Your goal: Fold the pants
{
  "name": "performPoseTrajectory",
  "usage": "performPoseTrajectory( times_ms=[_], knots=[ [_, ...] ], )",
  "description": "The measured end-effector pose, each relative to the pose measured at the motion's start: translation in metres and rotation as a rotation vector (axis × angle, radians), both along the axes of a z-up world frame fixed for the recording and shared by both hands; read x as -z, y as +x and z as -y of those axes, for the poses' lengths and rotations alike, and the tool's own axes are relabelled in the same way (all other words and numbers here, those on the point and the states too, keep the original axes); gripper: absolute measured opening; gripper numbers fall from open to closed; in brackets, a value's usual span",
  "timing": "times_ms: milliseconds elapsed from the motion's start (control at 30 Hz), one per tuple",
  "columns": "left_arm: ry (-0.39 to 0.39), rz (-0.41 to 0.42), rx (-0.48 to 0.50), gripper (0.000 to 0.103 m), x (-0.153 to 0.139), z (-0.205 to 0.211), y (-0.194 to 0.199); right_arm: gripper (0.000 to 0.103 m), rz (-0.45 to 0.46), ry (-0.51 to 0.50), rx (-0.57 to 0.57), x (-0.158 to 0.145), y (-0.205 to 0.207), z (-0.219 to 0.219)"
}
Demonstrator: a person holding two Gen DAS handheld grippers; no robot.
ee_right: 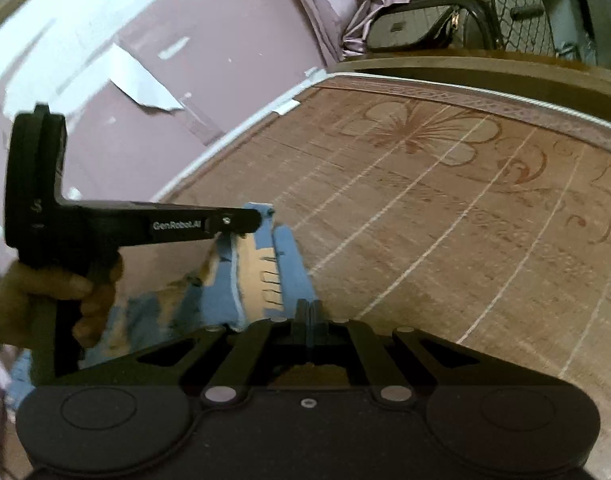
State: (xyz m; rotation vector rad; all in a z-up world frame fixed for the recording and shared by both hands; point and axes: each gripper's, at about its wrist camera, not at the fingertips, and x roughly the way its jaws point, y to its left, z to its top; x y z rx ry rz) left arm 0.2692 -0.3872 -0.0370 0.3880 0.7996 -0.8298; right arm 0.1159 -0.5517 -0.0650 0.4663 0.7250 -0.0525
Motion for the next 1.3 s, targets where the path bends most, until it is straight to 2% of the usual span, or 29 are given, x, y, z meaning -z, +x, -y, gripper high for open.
performPoseTrajectory(
  times_ms=[133, 200, 233, 300, 367, 467, 633, 833, 1000, 1300],
  knots=[
    [-0.001, 0.002, 0.003, 0.016, 0.006, 0.000, 0.001, 0.000, -0.025, -0.055, 0.010, 0.007, 0.004, 0.002],
    [-0.007, -0.001, 0.000, 0.023, 0.006, -0.001, 0.002, 0.002, -0.022, -0.073, 0.008, 0.007, 0.003, -0.001],
    [-0.015, -0.009, -0.005, 0.023, 0.006, -0.003, 0.004, 0.005, -0.017, -0.084, 0.003, 0.006, 0.002, -0.002],
    [-0.027, -0.026, -0.010, 0.023, 0.005, -0.004, 0.006, 0.017, 0.003, -0.072, -0.007, 0.004, 0.001, -0.003],
    [-0.023, -0.031, -0.010, 0.023, 0.006, -0.004, 0.007, 0.022, 0.025, -0.064, -0.031, 0.000, -0.001, -0.006],
    [-0.013, -0.035, -0.010, 0.023, 0.007, -0.002, 0.009, 0.022, 0.017, -0.133, -0.076, -0.001, 0.001, -0.017],
    [-0.009, -0.039, -0.013, 0.023, 0.008, -0.001, 0.009, 0.026, -0.019, -0.185, -0.112, 0.001, 0.003, -0.024],
    [-0.007, -0.042, -0.015, 0.023, 0.008, -0.001, 0.009, 0.039, -0.019, -0.259, -0.156, -0.001, 0.002, -0.033],
    [-0.004, -0.045, -0.015, 0.023, 0.008, 0.000, 0.010, 0.038, -0.010, -0.343, -0.216, 0.003, 0.004, -0.048],
    [-0.010, -0.061, -0.029, 0.023, 0.009, 0.001, 0.012, 0.036, 0.036, -0.487, -0.255, 0.010, 0.012, -0.067]
  ],
)
